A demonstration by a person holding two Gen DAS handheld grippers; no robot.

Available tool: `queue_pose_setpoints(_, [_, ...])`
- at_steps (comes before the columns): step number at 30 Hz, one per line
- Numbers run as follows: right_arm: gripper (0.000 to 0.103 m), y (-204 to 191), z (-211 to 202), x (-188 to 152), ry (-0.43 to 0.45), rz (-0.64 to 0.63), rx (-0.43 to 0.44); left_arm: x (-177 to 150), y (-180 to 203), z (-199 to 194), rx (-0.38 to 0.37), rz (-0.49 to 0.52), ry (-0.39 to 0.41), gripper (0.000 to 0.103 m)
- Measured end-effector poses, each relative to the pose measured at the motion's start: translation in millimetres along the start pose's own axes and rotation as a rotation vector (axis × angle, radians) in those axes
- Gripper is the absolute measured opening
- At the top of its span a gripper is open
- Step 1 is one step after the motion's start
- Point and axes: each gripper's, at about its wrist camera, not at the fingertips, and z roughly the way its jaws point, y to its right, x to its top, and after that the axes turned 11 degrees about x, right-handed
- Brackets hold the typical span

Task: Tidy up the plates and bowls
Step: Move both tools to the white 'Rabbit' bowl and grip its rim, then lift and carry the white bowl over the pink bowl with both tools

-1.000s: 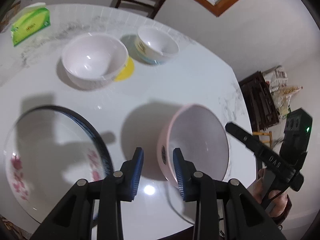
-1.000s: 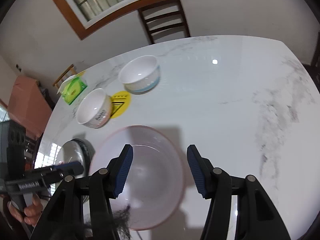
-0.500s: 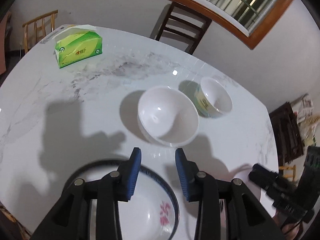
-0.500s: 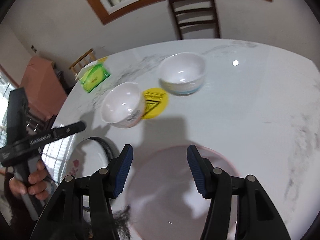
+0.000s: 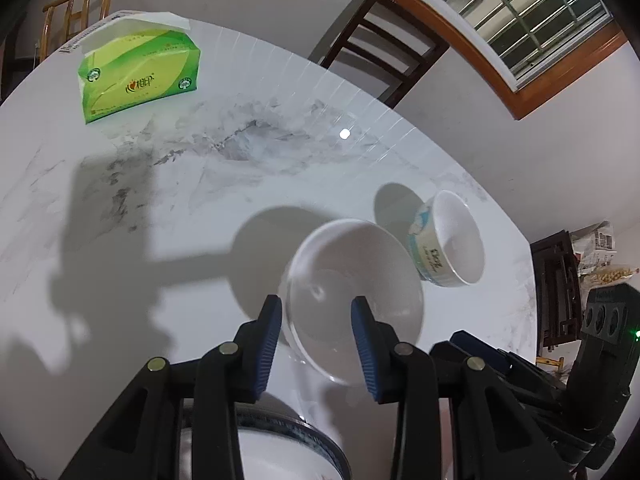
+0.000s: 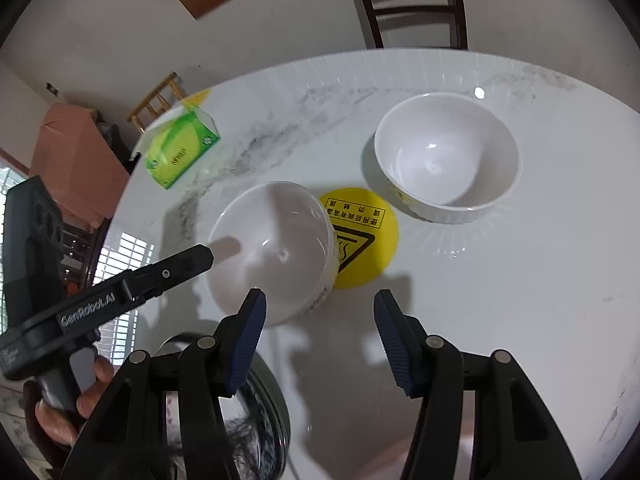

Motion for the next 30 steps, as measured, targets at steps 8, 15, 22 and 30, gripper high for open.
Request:
queue_pose_setpoints(8, [0.047, 10.5, 37.1, 14.2, -0.041, 0.064, -0.024, 5.3, 2.0, 24.7, 0.032, 0.030, -0.027, 0.037])
queue_pose_setpoints(15, [0.023, 15.5, 54.0, 13.1, -0.063, 0.099, 0.005, 4.1, 4.4, 37.0, 0.062, 0.066, -0.020, 0.028])
queue_pose_setpoints(22, [0.022, 13.5, 48.8, 5.5, -0.064, 0.112, 0.015, -3.6, 7.9, 21.7, 0.065, 0.079, 0.002, 0.027])
queue_pose_setpoints(30, [0.022, 1.9, 13.1, -9.7, -0.013, 0.085, 0.036, -22.2, 25.4, -17.8, 0.064, 0.108, 0.067, 0.027])
